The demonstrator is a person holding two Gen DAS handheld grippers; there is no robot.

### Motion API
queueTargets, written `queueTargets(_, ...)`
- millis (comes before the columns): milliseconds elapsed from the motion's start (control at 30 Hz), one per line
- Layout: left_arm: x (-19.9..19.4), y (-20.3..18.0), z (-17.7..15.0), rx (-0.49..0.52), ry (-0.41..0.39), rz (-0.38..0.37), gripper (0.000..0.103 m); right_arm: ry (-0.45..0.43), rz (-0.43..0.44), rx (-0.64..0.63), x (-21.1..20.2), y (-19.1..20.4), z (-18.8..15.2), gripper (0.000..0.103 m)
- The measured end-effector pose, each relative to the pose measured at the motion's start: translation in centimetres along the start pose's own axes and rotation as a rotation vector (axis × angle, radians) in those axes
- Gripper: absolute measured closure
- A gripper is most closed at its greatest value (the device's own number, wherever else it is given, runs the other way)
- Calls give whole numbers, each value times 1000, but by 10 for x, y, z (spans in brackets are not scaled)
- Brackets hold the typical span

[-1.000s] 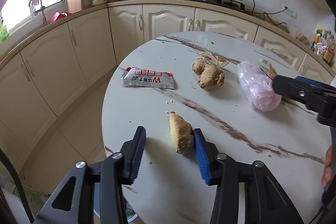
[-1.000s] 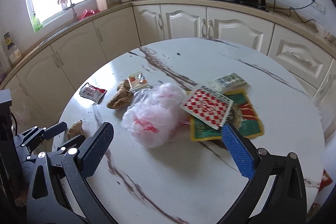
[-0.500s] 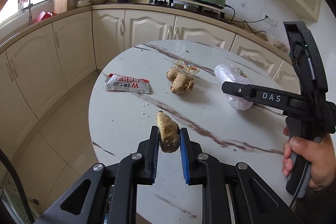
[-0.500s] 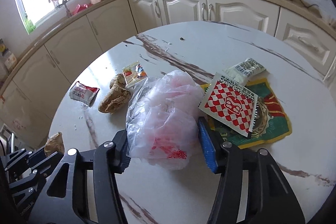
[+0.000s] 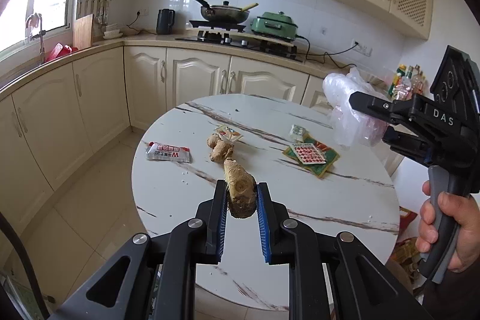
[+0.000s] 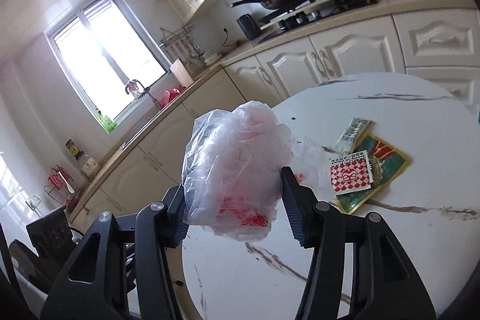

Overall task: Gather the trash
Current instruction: 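Grasp the clear red-printed plastic bag with the right gripper while the left holds the ginger, then carry ginger and plastic bag over the blue bucket and open both grippers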

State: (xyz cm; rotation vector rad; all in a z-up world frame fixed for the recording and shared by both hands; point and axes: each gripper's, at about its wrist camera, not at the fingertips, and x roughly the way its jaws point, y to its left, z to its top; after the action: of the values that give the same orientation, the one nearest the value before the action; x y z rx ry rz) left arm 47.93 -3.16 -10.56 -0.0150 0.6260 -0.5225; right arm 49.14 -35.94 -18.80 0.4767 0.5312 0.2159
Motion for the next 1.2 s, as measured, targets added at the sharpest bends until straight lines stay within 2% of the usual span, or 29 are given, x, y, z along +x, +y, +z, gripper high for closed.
queueTargets(100, -28, -1, -4, -2, -25, 13, 88, 3, -17, -62, -12, 23, -4, 52)
queueTargets(233, -64, 13, -18, -25, -49, 51, 88, 22, 11, -143, -14, 62, -14, 52)
queueTargets(333, -91, 33, -34, -51, -51, 90, 88, 55, 74, -195, -7, 100, -31, 51)
queueTargets(533, -135, 95, -76, -146, -25, 197, 88, 185, 203, -281, 45, 177, -80, 51)
queueTargets(700, -154, 151, -115, -258, 22, 278, 88, 317, 270, -316, 107, 221, -130, 51)
queueTargets(800, -153, 178, -138, -312, 69, 315, 88, 406, 281, -324, 151, 236, -162, 51)
queueTargets(933, -132, 208, -163, -382, 146, 323, 88, 530, 265, -312, 211, 235, -206, 51)
queueTargets(1033, -103, 228, -185, -412, 219, 326, 88, 624, 219, -283, 259, 217, -239, 51)
queueTargets(1200, -47, 257, -224, -474, 359, 284, 88, 777, 153, -188, 334, 169, -292, 50)
